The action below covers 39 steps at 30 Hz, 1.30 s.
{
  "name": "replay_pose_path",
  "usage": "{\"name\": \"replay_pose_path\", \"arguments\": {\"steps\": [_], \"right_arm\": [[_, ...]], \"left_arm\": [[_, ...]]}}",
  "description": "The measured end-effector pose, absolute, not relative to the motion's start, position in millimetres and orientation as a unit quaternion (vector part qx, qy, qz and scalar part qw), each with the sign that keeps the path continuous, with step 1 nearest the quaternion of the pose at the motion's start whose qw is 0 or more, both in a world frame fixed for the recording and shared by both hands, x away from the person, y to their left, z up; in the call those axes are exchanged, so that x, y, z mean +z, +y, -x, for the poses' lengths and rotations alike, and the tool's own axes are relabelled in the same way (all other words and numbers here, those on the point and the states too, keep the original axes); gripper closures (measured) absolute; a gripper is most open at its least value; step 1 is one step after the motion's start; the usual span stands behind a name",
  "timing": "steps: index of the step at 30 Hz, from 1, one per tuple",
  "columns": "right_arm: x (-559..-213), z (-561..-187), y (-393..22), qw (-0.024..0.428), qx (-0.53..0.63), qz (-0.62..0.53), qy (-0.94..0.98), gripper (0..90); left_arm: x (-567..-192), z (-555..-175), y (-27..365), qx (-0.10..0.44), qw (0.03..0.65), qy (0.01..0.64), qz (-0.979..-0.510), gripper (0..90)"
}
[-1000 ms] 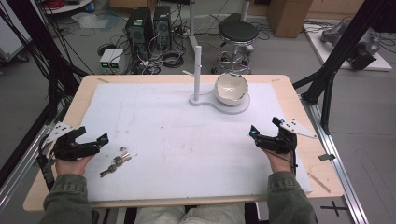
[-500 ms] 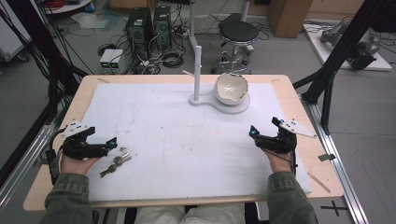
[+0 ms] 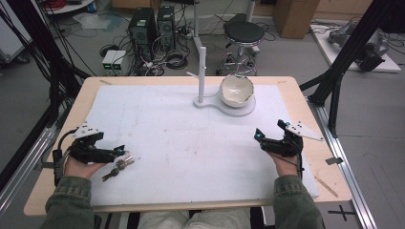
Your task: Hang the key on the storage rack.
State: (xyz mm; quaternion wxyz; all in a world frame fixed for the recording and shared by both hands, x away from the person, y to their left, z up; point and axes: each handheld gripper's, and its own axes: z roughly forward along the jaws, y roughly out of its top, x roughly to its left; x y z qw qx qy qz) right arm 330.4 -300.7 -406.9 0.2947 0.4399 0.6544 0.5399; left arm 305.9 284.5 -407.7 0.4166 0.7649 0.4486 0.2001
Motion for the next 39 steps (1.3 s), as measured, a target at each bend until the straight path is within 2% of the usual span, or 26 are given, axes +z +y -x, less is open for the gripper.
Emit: {"name": "replay_pose_path", "arguments": {"steps": [12,23,25,30,39], "right_arm": [[-407.3,-330.6,-299.6,0.295,0.538,-0.438,0.658,0.5],[-407.8,-331.0,-298.4,0.291,0.536,-0.436,0.662,0.5],[-408.0,-331.2,-298.2,0.292,0.536,-0.435,0.662,0.5],[-408.2,-331.3,-298.0,0.29,0.536,-0.434,0.664,0.5],[-408.5,-331.4,-297.0,0.288,0.535,-0.433,0.665,0.5]], "left_arm": [[-416.2,-308.8,270.6,0.187,0.357,0.419,-0.814,1.8],[-426.8,-312.3,255.8,0.128,0.3,0.392,-0.86,7.7],[-426.6,-311.7,255.3,0.124,0.297,0.388,-0.863,10.5],[-426.9,-310.2,255.1,0.12,0.287,0.379,-0.871,26.3],[-431.0,-312.5,253.5,0.113,0.269,0.397,-0.87,34.1]]}}
